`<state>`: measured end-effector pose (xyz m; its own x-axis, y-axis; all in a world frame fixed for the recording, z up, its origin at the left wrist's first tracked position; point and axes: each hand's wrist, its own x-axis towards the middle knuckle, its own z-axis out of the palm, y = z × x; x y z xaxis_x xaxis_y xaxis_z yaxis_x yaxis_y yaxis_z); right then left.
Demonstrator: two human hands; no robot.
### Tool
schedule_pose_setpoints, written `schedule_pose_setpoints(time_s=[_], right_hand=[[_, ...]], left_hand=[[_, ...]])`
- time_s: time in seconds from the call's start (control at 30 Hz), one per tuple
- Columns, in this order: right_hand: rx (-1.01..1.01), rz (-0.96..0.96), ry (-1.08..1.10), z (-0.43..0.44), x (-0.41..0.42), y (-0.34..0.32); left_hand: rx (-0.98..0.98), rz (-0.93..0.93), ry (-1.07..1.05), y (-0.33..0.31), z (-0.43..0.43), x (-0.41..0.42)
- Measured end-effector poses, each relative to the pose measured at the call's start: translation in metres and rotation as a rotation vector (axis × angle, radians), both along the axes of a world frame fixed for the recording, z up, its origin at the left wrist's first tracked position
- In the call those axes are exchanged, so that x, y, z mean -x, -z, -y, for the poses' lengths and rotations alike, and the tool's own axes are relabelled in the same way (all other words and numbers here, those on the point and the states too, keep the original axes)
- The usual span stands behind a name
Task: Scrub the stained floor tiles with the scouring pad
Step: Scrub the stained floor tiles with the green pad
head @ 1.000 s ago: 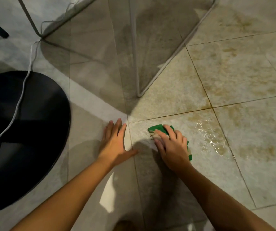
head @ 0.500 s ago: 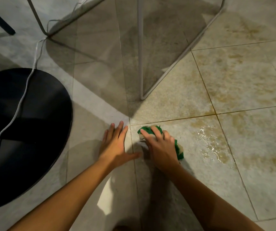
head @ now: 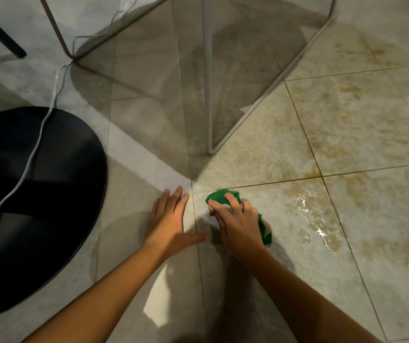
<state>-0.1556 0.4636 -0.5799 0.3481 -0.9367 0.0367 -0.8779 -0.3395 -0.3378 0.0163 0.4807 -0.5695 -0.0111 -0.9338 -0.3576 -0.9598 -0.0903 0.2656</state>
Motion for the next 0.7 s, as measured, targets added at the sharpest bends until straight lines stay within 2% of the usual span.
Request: schedule_pose_setpoints(time_s=[0.13,0.27,0.4,0.57,0.7], right_hand=[[0.072,0.036,0.055,0.026,0.002,0.002],[0.112,0.072,0.192,0.024,0.018,0.009],[-0.049,0.025,0.336,0.009,0.022,0.004],[-0.086,-0.053,-0.006,0.018,0.004,-0.006],[0.008,0.015,0.06,0.037,0.013,-0.001]], left_hand=[[0.009,0.041,0.013,-0.002,0.001,-0.001],[0.099,0.032,0.016,-0.006,0.009,-0.004],[0.061,-0.023,0.07,-0.007,0.028,-0.005],[-0.025,0.007,0.12,-0.001,0.048,0.004],[-0.02,0.023,0.101,0.003,0.047,0.006]])
